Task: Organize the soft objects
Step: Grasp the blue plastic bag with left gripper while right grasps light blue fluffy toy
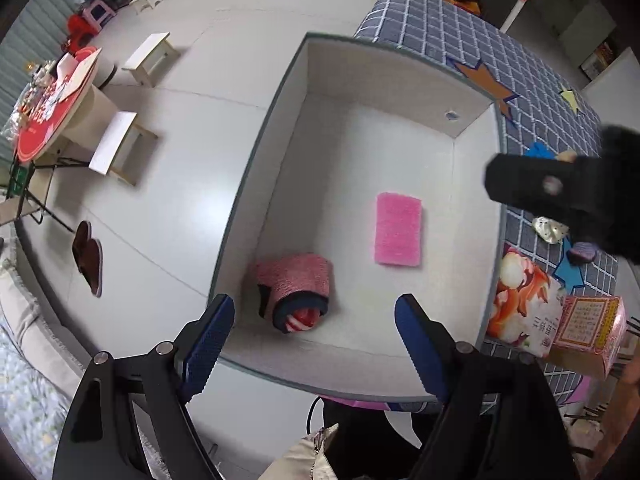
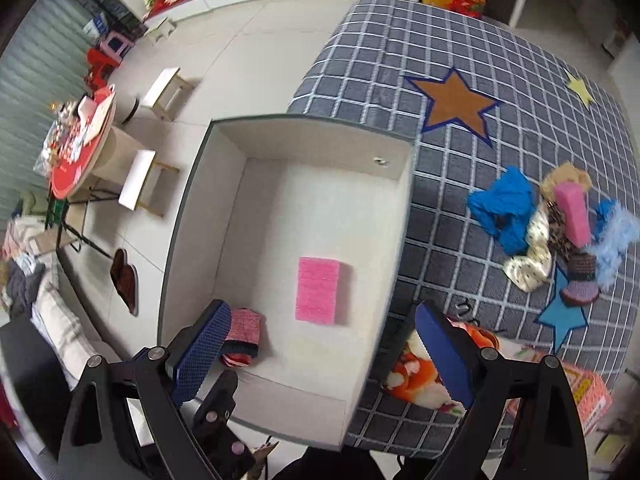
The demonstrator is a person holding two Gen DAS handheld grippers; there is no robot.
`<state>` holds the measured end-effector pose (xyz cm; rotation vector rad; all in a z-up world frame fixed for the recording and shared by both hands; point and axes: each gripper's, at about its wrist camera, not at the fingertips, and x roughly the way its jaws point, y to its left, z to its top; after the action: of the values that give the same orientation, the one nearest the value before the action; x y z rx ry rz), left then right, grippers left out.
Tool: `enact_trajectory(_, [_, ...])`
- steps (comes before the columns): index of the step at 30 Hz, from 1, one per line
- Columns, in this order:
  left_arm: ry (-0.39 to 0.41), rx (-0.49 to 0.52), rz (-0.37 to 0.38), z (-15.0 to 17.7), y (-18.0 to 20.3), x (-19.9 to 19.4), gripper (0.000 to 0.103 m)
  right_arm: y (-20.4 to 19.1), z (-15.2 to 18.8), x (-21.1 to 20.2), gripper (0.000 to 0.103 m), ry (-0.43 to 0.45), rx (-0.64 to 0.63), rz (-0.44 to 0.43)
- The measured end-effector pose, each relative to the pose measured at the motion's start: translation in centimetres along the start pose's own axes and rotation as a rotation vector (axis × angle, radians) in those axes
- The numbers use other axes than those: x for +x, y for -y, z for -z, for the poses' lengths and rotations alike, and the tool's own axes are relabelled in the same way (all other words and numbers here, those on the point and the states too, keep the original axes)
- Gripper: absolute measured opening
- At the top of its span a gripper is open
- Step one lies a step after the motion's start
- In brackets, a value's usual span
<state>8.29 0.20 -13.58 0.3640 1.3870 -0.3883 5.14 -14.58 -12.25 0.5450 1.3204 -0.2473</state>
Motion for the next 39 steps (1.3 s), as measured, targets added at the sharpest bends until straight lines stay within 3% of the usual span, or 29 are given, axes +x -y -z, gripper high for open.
enact_trajectory(3, [0.025, 0.062, 0.017, -0.8, 1.4, -0.9, 0.085, 2.1, 0.2, -1.9, 0.094, 0.0, 0.053, -0.056])
enact_trajectory(6, [0.026, 0.121, 0.05, -2.2, 3.0, -1.7, 0.085, 6.1, 0.8, -5.7, 0.094, 0.071, 0.142, -0.077])
enact_trajectory(10, [-0.028, 0.127, 0.177, -4.7, 5.5, -2.5, 0.085, 12.4, 2.1, -10.2, 0.094, 0.129, 0.263, -0.079])
enact_trajectory(17, [-0.071, 0.238, 0.125, -7.1, 13.8, -2.3, 0.085, 26.3, 4.7, -14.0, 0.094, 0.116, 0.529, -0.034])
enact_trajectory(21, [-0.107, 0.257, 0.103, -8.6, 17.1, -1.6, 0.085, 33.1, 5.3, -13.0, 0.094, 0.048, 0.625, -0.096])
enact_trajectory(25, [-0.214, 0.251, 0.117, -10.1, 20.9, 2.0, 0.085, 37.8, 4.7, -10.4, 0.094, 0.005, 0.665, -0.102])
enact_trajectory(28, [-0.271, 0.188, 0.033, -11.5, 22.8, 6.1, 0.085, 40.0, 3.5, -7.3, 0.094, -0.028, 0.672, -0.046])
enact_trajectory(33, [-0.366, 0.078, 0.053, -13.4, 23.9, 12.0, 0.085, 41.3, 0.4, -1.4, 0.094, -0.064, 0.617, -0.024])
enact_trajectory(35, [-0.39, 0.075, 0.062, -14.1, 25.0, 14.5, 0.074, 41.8, -0.7, 1.5, 0.094, -0.088, 0.632, 0.015])
enact_trajectory(36, [-0.415, 0.083, 0.041, -14.2, 25.6, 15.9, 0.039, 42.2, -1.0, 3.2, 0.093, -0.122, 0.653, 0.014])
enact_trajectory(37, [-0.462, 0.088, 0.014, -14.0, 26.0, 17.3, 0.004, 42.3, -1.1, 4.4, 0.074, -0.156, 0.665, 0.001])
enact_trajectory(38, [-0.453, 0.06, 0.055, -14.4, 26.1, 17.1, 0.003, 42.4, -1.0, 5.9, 0.016, -0.208, 0.677, -0.033])
enact_trajectory(39, [-0.438, 0.058, 0.051, -14.6, 26.1, 16.7, 0.002, 42.5, -0.5, 6.8, 0.01, -0.258, 0.689, -0.058])
